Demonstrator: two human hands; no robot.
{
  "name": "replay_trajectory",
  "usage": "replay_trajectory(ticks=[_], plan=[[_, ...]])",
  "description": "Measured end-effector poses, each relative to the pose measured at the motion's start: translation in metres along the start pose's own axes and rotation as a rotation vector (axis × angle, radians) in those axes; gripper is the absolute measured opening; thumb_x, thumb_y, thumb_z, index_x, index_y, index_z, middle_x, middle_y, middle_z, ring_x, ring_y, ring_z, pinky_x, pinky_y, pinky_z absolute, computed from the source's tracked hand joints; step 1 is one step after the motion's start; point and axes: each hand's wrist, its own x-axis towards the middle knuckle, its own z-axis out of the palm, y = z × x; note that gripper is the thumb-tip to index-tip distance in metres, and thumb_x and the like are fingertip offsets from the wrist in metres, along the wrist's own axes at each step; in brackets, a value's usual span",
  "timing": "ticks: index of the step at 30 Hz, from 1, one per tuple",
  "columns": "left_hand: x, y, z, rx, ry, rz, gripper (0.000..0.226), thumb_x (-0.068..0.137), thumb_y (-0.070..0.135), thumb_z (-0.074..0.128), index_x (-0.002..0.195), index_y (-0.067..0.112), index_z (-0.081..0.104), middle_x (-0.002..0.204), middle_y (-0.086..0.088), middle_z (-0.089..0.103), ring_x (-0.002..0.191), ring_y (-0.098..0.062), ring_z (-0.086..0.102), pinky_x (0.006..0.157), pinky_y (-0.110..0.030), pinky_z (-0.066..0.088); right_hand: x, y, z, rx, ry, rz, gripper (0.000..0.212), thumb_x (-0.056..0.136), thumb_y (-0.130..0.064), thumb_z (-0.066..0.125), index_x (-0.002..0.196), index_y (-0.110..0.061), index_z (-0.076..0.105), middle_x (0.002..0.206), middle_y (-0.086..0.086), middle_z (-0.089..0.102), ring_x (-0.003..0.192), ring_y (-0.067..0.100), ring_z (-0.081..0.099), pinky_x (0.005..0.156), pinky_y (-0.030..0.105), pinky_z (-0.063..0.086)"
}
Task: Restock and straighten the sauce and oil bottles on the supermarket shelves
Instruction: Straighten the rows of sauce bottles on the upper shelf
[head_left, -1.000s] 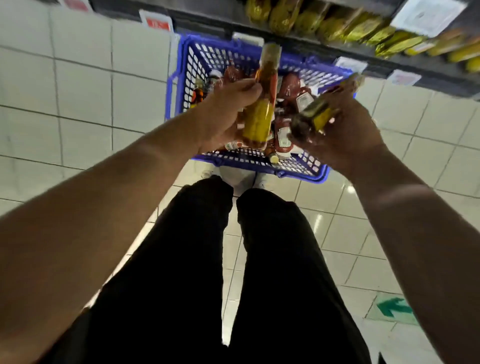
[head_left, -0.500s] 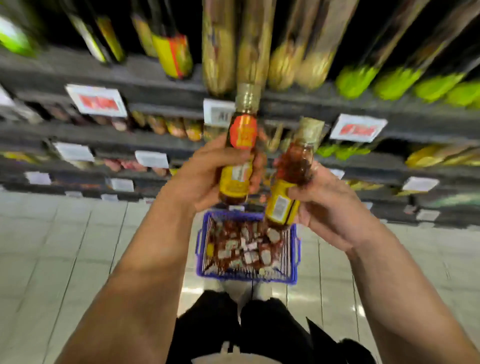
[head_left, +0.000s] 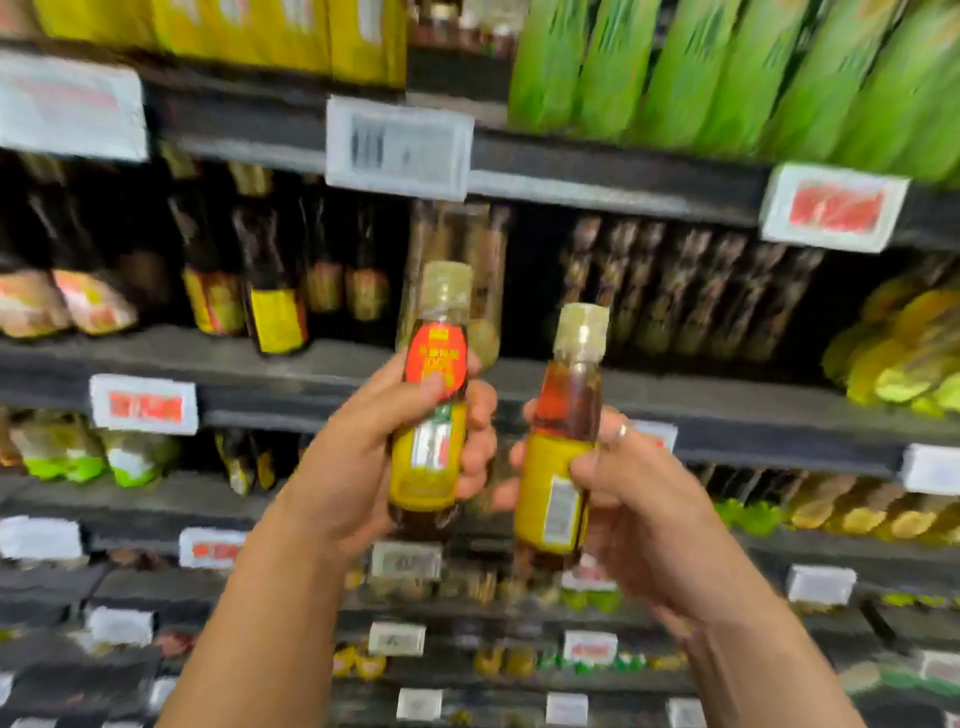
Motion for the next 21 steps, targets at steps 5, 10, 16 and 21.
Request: replay_trajectory(ticks=[5,10,16,21], plan=[[0.042,0.031,0.062,0.215,0.329,0.213,0.037,0.077,0.026,0.079,0.106,0.013,0.061,0.083,-0.013,0.063,0.055,-0.022,0.057,0.046,-0.028,0.046,0.011,-0.046,-0.004,-0.036,0.076,-0.097,0.036,0.069,-0.018,0.073,0.105,-0.021,0.074,0.103,0.019,0.072,0.093,0.04,0.074,0.061,0.04,0.058],[0.07,0.074,0.125,0.327,0.285,0.385,0.05,0.068,0.034,0.086,0.109,0.016,0.065,0.081,-0.011,0.067,0.051,-0.022,0.06,0.047,-0.028,0.048,0.017,-0.11,-0.011,-0.019,-0.06,-0.212,0.038,0.056,-0.027,0.079,0.094,-0.022,0.076,0.098,0.019,0.075,0.087,0.04,0.075,0.059,0.041,0.059],[0.096,0.115,0.166,0.618,0.432,0.654,0.015,0.092,0.028,0.066,0.099,0.018,0.057,0.076,-0.003,0.062,0.054,-0.017,0.058,0.052,-0.027,0.047,0.021,-0.148,-0.007,-0.077,-0.244,-0.218,0.039,0.052,-0.031,0.079,0.091,-0.028,0.076,0.099,0.015,0.077,0.088,0.037,0.076,0.061,0.046,0.061],[0.108,0.172,0.179,0.705,0.62,0.859,0.013,0.1,0.028,0.06,0.095,0.018,0.053,0.071,0.0,0.06,0.055,-0.015,0.057,0.052,-0.028,0.048,0.034,-0.165,0.026,-0.109,-0.321,-0.342,0.017,0.079,-0.032,0.068,0.095,-0.031,0.074,0.097,0.011,0.077,0.094,0.037,0.074,0.067,0.048,0.058]])
